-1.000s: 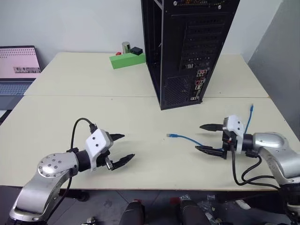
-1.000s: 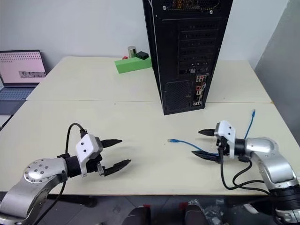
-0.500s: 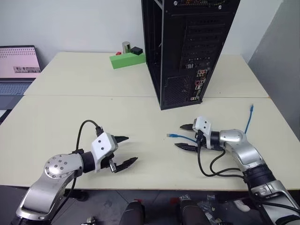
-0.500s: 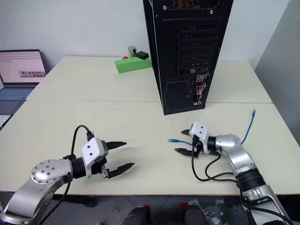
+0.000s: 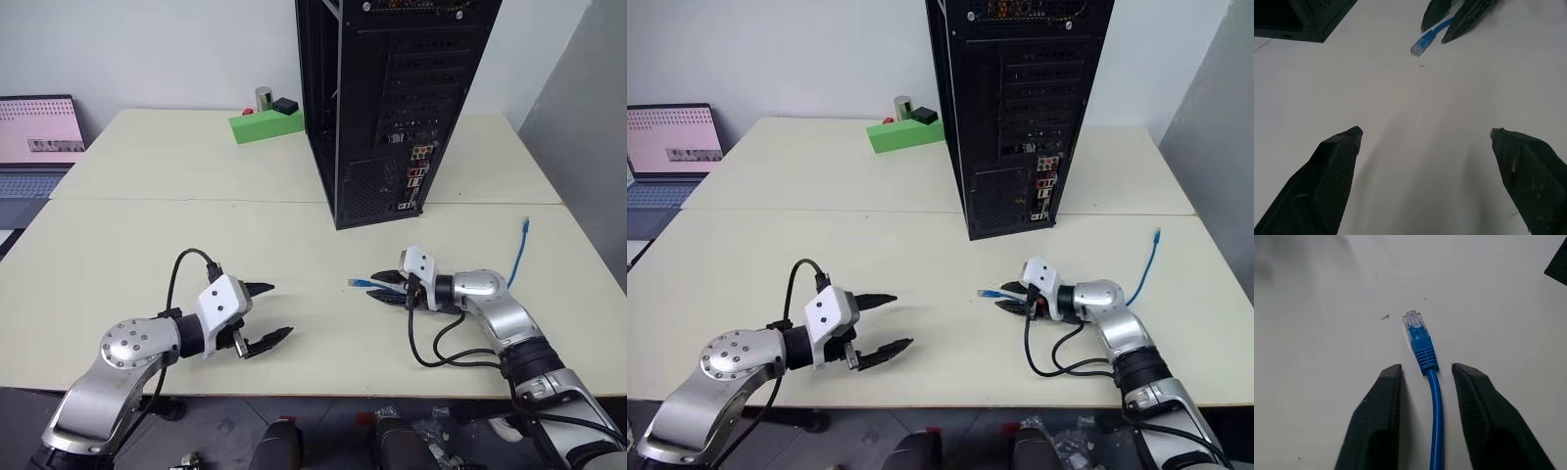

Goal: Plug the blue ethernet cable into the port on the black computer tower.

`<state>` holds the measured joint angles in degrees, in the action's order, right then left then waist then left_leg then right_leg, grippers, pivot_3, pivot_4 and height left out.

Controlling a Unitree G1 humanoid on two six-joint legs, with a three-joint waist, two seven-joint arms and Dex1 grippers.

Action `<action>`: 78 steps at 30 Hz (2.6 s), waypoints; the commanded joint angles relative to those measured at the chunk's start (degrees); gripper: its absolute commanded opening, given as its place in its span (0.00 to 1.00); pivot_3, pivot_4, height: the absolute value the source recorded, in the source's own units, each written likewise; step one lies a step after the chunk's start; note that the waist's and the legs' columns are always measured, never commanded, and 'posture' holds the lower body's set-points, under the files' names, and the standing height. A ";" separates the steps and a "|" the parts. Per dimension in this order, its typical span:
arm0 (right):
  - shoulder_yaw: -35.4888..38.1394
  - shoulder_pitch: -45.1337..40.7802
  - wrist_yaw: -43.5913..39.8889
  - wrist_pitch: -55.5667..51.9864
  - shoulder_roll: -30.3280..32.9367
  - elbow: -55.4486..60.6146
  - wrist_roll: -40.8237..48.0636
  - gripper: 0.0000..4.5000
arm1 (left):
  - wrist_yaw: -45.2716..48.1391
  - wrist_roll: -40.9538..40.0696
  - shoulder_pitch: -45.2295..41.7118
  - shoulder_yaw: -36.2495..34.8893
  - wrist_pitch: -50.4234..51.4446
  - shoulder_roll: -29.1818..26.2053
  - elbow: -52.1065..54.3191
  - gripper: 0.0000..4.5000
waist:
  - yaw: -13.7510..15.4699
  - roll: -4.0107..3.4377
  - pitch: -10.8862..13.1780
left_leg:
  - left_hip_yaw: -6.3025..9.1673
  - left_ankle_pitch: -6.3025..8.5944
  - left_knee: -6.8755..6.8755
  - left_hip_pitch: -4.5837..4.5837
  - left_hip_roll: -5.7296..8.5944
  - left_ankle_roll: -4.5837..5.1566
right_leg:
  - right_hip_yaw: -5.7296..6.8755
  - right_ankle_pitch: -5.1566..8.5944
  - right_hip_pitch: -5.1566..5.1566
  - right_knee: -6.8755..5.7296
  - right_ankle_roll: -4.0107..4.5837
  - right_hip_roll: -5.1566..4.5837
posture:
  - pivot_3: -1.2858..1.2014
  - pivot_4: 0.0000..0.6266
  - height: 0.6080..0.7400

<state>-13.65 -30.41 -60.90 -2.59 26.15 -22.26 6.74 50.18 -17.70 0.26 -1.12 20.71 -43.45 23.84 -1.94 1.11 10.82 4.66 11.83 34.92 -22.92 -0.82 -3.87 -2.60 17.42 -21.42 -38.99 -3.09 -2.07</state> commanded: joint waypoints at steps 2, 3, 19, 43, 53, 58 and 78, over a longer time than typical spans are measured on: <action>0.24 -1.04 -0.54 1.02 -0.27 1.03 -0.47 0.07 | 0.86 0.40 -2.67 1.79 -1.42 0.83 -1.41 1.00 | -0.03 0.00 0.00 | 0.00 0.00 0.00 0.00 0.00 0.00 | -0.01 0.00 0.00 0.00 0.00 0.00 | 0.52 0.24 1.00; 0.29 -1.10 -0.70 0.84 -0.30 1.30 -0.43 0.03 | 1.12 0.66 -3.32 2.30 -1.75 1.09 -2.17 1.00 | -0.02 0.00 0.00 | 0.00 0.00 0.00 0.00 0.00 0.00 | -0.01 0.00 0.00 0.00 0.00 0.00 | 0.52 0.24 1.00; -4.09 0.37 -5.36 -13.33 0.89 21.48 1.75 0.00 | 5.02 6.54 -17.92 12.70 -7.46 7.28 -15.68 1.00 | 0.05 0.00 0.00 | 0.07 0.00 0.03 -0.02 0.03 0.00 | 0.05 0.00 0.00 -0.03 0.00 0.00 | 0.52 0.24 1.00; -5.92 -0.75 -4.15 -12.28 0.89 21.70 -0.48 0.00 | 9.11 6.67 -20.82 14.20 -3.94 8.31 -17.33 0.19 | -0.03 0.00 0.00 | 0.09 0.00 0.03 -0.03 0.03 0.00 | 0.07 0.00 0.00 -0.02 -0.01 0.01 | 0.52 0.24 1.00; -5.84 -0.87 -4.13 -12.05 0.68 21.53 -0.48 0.00 | 8.49 7.22 -20.24 14.08 -4.48 8.67 -17.53 0.04 | -0.01 0.00 0.00 | 0.09 0.00 0.03 -0.03 0.03 0.00 | 0.07 0.00 0.00 -0.02 -0.01 0.01 | 0.52 0.24 1.00; -5.29 -1.51 -4.42 -12.92 0.90 20.98 -0.08 0.15 | 8.67 6.80 -19.96 13.50 -5.90 8.78 -17.64 0.04 | -0.01 0.00 0.00 | 0.09 0.00 0.03 -0.03 0.03 0.00 | 0.07 0.00 0.00 -0.02 -0.01 0.01 | 0.52 0.24 1.00; 8.39 0.20 -4.90 -39.53 5.03 30.38 22.76 0.84 | -11.09 36.85 -24.22 14.86 -75.14 7.35 -38.14 0.04 | 0.11 0.00 0.00 | 0.09 0.00 0.04 -0.03 0.03 0.00 | 0.05 -0.01 0.00 -0.01 0.00 -0.01 | 0.52 0.24 1.00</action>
<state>-7.51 -30.30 -67.20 -38.68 31.99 5.13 25.72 44.67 14.84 -22.72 14.53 -45.17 -35.99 -12.35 -1.83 1.11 10.82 4.74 11.83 34.96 -22.95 -0.79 -3.87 -2.55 17.41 -21.41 -38.99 -3.09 -2.08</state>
